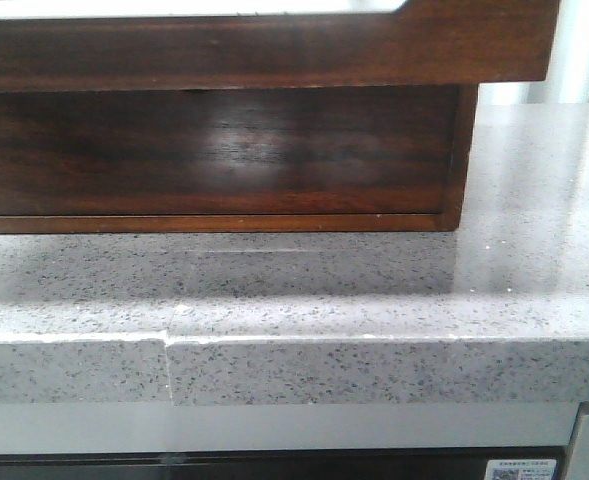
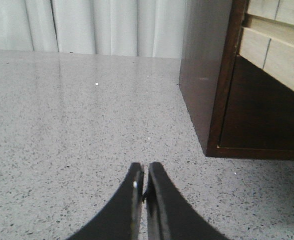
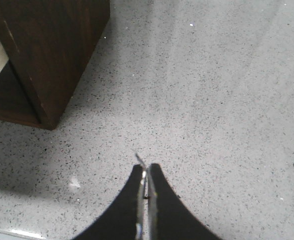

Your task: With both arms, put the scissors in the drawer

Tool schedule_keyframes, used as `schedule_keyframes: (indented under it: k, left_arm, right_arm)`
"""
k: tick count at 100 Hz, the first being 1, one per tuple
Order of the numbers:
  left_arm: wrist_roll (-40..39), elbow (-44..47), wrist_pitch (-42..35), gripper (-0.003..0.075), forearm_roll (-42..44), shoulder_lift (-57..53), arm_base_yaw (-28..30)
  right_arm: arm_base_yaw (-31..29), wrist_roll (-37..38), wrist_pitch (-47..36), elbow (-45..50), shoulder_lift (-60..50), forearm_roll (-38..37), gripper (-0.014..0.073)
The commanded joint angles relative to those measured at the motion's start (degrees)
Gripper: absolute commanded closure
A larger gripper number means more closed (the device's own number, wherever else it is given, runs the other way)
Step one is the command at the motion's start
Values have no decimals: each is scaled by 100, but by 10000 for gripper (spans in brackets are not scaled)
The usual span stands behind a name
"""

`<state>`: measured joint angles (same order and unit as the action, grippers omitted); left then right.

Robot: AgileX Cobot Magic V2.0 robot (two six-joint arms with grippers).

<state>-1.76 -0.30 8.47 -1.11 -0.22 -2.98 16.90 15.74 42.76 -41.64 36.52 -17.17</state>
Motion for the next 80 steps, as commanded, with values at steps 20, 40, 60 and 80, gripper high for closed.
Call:
schedule_keyframes:
  k: [20, 40, 60, 80]
  left_arm:
    - [-117, 207, -518, 741, -10, -179, 34]
    - [-117, 207, -518, 741, -10, -179, 34]
    - [-117, 207, -518, 741, -10, -179, 34]
    - [-117, 207, -518, 741, -10, -179, 34]
  right_arm:
    - [-27, 1, -358, -137, -12, -129, 662]
    - [-27, 1, -358, -137, -12, -129, 662]
    - [-27, 1, -358, -137, -12, -129, 662]
    - [-17, 1, -447, -95, -41, -129, 662]
